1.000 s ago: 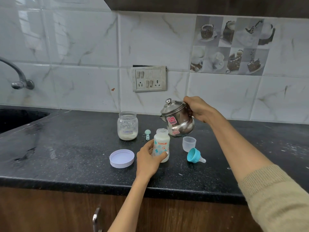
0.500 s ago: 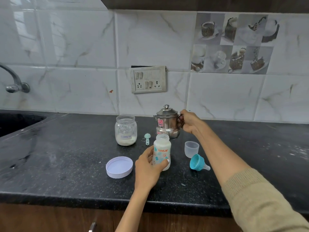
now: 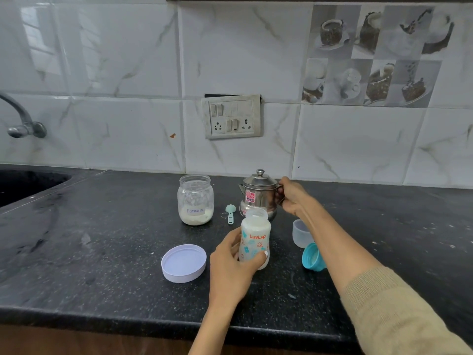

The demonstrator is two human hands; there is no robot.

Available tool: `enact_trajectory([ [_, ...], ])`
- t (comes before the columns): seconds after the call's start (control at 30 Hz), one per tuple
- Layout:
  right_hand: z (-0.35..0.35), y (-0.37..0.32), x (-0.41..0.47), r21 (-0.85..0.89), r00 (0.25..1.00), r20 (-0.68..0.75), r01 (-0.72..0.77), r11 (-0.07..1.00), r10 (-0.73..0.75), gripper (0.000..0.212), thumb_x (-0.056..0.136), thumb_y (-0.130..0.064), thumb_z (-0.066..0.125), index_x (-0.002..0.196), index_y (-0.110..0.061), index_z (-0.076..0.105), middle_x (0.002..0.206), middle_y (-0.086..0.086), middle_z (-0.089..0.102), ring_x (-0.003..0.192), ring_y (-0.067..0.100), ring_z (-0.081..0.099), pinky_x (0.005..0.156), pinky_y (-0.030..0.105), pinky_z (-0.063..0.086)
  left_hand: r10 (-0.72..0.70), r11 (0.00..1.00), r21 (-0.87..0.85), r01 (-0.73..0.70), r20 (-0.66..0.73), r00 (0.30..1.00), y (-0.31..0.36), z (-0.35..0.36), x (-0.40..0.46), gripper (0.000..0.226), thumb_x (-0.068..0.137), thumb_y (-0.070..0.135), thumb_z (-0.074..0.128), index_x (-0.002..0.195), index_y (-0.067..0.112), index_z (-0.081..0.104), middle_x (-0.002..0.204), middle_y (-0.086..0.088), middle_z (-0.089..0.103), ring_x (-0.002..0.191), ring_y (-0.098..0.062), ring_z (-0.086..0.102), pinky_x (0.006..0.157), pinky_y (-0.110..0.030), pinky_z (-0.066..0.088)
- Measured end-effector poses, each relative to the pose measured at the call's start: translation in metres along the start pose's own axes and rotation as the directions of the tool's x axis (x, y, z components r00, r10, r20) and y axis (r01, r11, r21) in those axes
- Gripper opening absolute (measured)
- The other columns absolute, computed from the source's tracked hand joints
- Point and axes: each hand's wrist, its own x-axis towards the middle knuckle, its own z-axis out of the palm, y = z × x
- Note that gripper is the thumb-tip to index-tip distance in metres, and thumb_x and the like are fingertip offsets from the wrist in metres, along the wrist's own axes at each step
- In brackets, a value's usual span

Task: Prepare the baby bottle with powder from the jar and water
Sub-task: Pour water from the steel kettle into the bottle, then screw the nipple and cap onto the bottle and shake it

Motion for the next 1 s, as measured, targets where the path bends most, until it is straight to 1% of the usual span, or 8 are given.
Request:
enact_trajectory([
  [0.2,-0.001,0.007,0.003,-0.047,1.000,0.015,0.001,0.999,0.000,0.035,0.096,-0.010,0.033,0.062,-0.014,0.040,0.031,-0.007,0.034,0.050,0.011,0.029,0.050,0.023,0.026,0.001,1.000,0.004,-0.001,0.006,1.000,0.001,-0.001,-0.001,0.066,0.069,0.014,0.080,0.128,0.025,0.053,0.125,0.007,0.061,0.109,-0.003,0.057,0.094,-0.022,0.047],
  [0.43,-0.007,0.007,0.003,-0.116,1.000,0.018,0.006,0.993,-0.004,0.035,0.097,-0.013,0.034,0.063,-0.014,0.040,0.054,0.001,0.033,0.052,0.013,0.030,0.051,0.025,0.028,-0.016,1.000,0.005,0.016,0.002,1.000,0.002,0.000,-0.001,0.068,0.068,0.014,0.081,0.129,0.024,0.053,0.127,0.006,0.061,0.113,-0.006,0.057,0.098,-0.027,0.048],
  [0.57,-0.011,0.004,0.000,-0.280,1.000,0.021,0.016,0.960,-0.010,0.030,0.099,-0.021,0.033,0.074,-0.013,0.048,0.070,0.004,0.050,0.062,0.014,0.045,0.059,0.026,0.040,-0.010,1.000,0.010,0.010,-0.003,1.000,0.002,0.000,-0.002,0.066,0.068,0.014,0.081,0.128,0.024,0.053,0.126,0.006,0.061,0.112,-0.005,0.058,0.098,-0.029,0.049],
  [0.7,-0.013,-0.001,-0.004,-0.425,0.999,0.010,0.033,0.905,-0.032,0.025,0.097,-0.022,0.035,0.086,-0.011,0.054,0.086,0.007,0.055,0.077,0.020,0.051,0.071,0.031,0.041,-0.016,1.000,0.019,0.016,-0.004,1.000,0.002,0.000,-0.002,0.066,0.069,0.014,0.081,0.128,0.024,0.053,0.126,0.005,0.061,0.112,-0.006,0.058,0.097,-0.029,0.049],
  [0.77,-0.016,-0.004,-0.007,-0.492,0.992,-0.036,0.084,0.867,-0.117,0.026,0.096,-0.027,0.040,0.103,-0.008,0.056,0.097,0.008,0.054,0.095,0.025,0.054,0.084,0.036,0.043,-0.016,1.000,0.015,0.016,-0.007,1.000,0.002,0.000,-0.002,0.066,0.068,0.014,0.081,0.128,0.023,0.053,0.127,0.004,0.061,0.112,-0.007,0.058,0.098,-0.030,0.049],
  [0.87,-0.018,-0.013,-0.022,-0.482,0.946,-0.075,0.244,0.842,-0.317,0.017,0.095,-0.023,0.044,0.083,-0.011,0.049,0.076,0.001,0.044,0.080,0.019,0.046,0.080,0.035,0.042,-0.016,1.000,0.022,0.016,-0.010,1.000,0.003,0.000,-0.002,0.067,0.069,0.014,0.081,0.129,0.020,0.053,0.127,0.002,0.060,0.114,-0.009,0.058,0.099,-0.033,0.049],
  [0.93,-0.018,-0.019,-0.034,-0.484,0.918,-0.072,0.309,0.818,-0.390,0.014,0.095,-0.017,0.045,0.099,-0.006,0.053,0.086,0.002,0.049,0.087,0.016,0.045,0.083,0.032,0.040,-0.015,0.999,0.036,0.016,-0.009,1.000,0.004,0.000,-0.002,0.067,0.068,0.016,0.081,0.129,0.018,0.053,0.128,0.001,0.060,0.114,-0.010,0.058,0.099,-0.034,0.048],
  [1.0,-0.017,-0.025,-0.046,-0.514,0.895,-0.037,0.364,0.776,-0.444,0.023,0.094,-0.015,0.047,0.112,-0.003,0.055,0.099,0.003,0.052,0.092,0.016,0.047,0.076,0.026,0.039,-0.015,0.999,0.046,0.016,-0.010,1.000,0.005,0.000,-0.002,0.068,0.068,0.017,0.081,0.130,0.017,0.053,0.128,-0.001,0.061,0.113,-0.011,0.059,0.099,-0.036,0.049],
])
